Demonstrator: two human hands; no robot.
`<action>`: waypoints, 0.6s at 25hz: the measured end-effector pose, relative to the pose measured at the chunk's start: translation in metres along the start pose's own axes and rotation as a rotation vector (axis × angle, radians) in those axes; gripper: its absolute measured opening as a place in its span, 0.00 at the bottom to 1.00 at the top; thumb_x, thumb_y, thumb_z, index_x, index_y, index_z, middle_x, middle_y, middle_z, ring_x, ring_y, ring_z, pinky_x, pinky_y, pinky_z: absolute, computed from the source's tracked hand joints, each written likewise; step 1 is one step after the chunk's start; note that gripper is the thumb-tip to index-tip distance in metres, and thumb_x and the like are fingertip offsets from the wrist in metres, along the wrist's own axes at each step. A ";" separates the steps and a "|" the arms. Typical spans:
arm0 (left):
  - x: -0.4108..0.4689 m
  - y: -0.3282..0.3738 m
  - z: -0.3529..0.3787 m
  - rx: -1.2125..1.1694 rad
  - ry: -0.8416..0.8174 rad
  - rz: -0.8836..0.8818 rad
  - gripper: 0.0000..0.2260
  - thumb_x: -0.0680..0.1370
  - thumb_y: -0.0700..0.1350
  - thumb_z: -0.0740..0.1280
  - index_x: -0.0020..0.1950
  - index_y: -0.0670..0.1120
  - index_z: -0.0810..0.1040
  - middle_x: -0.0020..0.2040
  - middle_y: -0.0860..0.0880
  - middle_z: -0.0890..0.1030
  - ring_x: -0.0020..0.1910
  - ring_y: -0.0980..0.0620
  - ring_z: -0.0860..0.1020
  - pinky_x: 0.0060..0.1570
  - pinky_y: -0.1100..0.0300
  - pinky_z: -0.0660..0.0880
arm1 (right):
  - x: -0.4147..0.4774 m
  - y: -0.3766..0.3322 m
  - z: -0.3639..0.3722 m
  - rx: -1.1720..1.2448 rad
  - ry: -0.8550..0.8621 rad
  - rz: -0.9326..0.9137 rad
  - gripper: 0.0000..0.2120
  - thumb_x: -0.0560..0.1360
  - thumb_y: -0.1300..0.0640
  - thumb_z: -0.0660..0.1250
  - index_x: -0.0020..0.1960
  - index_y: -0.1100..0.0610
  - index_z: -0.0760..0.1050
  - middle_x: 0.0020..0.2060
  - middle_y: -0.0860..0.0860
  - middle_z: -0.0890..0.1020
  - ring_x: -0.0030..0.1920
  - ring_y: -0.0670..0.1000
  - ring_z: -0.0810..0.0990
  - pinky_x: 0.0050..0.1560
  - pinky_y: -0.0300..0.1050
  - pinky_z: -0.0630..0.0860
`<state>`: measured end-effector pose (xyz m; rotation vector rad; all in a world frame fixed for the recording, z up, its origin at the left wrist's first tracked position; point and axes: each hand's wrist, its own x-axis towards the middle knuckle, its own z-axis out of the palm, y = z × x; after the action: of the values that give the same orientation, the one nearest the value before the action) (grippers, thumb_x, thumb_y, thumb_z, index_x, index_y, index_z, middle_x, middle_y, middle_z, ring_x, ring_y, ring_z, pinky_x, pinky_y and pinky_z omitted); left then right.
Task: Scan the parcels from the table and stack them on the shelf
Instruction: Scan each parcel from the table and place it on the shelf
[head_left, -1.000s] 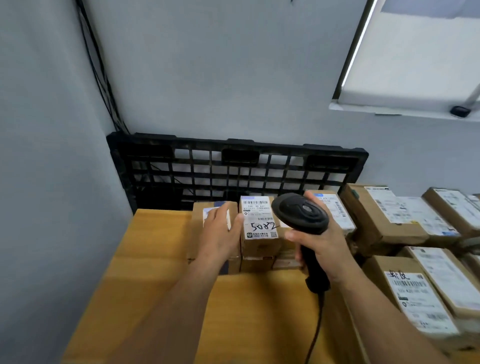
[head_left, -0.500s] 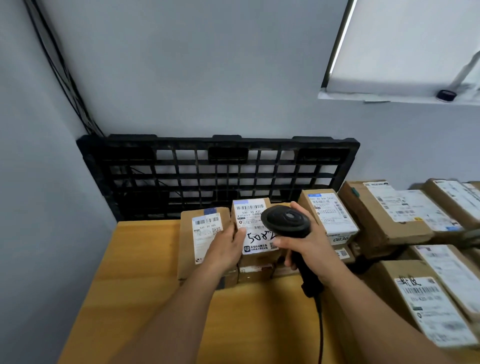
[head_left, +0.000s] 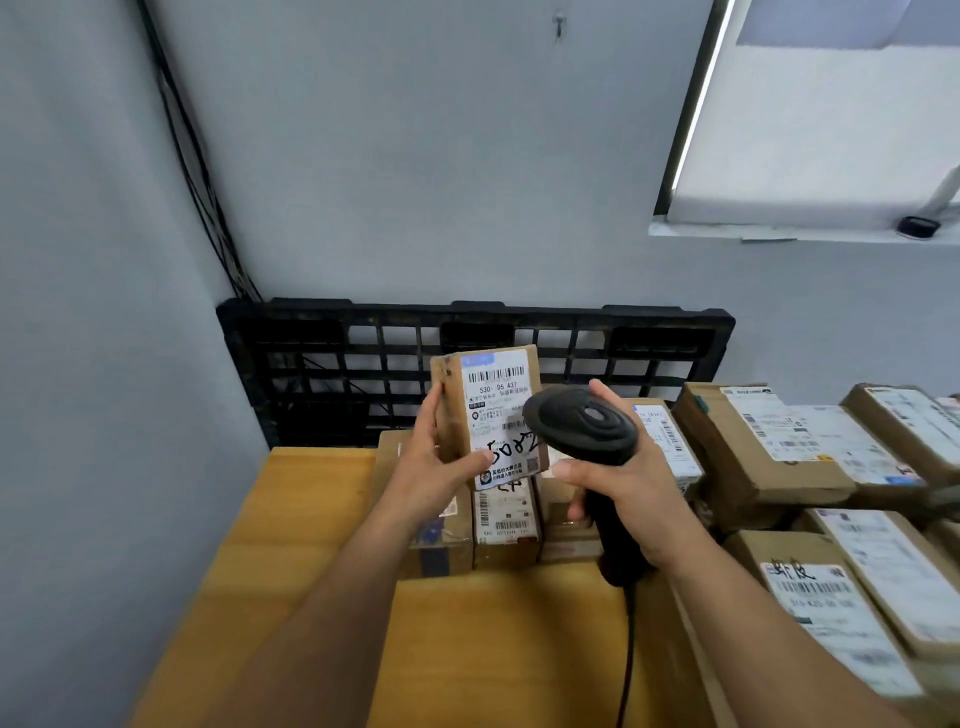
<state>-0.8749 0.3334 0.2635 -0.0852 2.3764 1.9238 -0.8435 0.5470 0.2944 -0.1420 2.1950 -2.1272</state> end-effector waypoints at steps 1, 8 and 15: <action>-0.002 0.003 -0.002 -0.003 0.039 0.010 0.45 0.72 0.42 0.74 0.77 0.63 0.48 0.70 0.46 0.71 0.62 0.48 0.76 0.51 0.52 0.80 | -0.008 -0.007 0.000 0.026 -0.031 -0.034 0.47 0.64 0.62 0.79 0.74 0.39 0.59 0.54 0.54 0.83 0.28 0.56 0.79 0.30 0.47 0.80; -0.022 0.016 0.002 0.044 0.168 0.030 0.46 0.70 0.43 0.77 0.77 0.59 0.50 0.64 0.44 0.75 0.60 0.47 0.76 0.52 0.54 0.77 | -0.065 -0.053 -0.014 0.169 -0.189 -0.169 0.49 0.62 0.58 0.77 0.76 0.39 0.56 0.42 0.66 0.83 0.25 0.55 0.78 0.26 0.47 0.77; -0.060 0.021 0.025 0.066 0.194 0.032 0.47 0.68 0.43 0.78 0.76 0.59 0.50 0.65 0.44 0.74 0.61 0.46 0.76 0.48 0.57 0.77 | -0.108 -0.060 -0.034 0.091 -0.199 -0.195 0.48 0.64 0.61 0.75 0.77 0.42 0.55 0.32 0.60 0.81 0.24 0.56 0.76 0.27 0.46 0.75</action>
<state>-0.8168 0.3615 0.2851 -0.2414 2.5759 1.9301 -0.7404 0.5924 0.3549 -0.5573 2.0424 -2.1953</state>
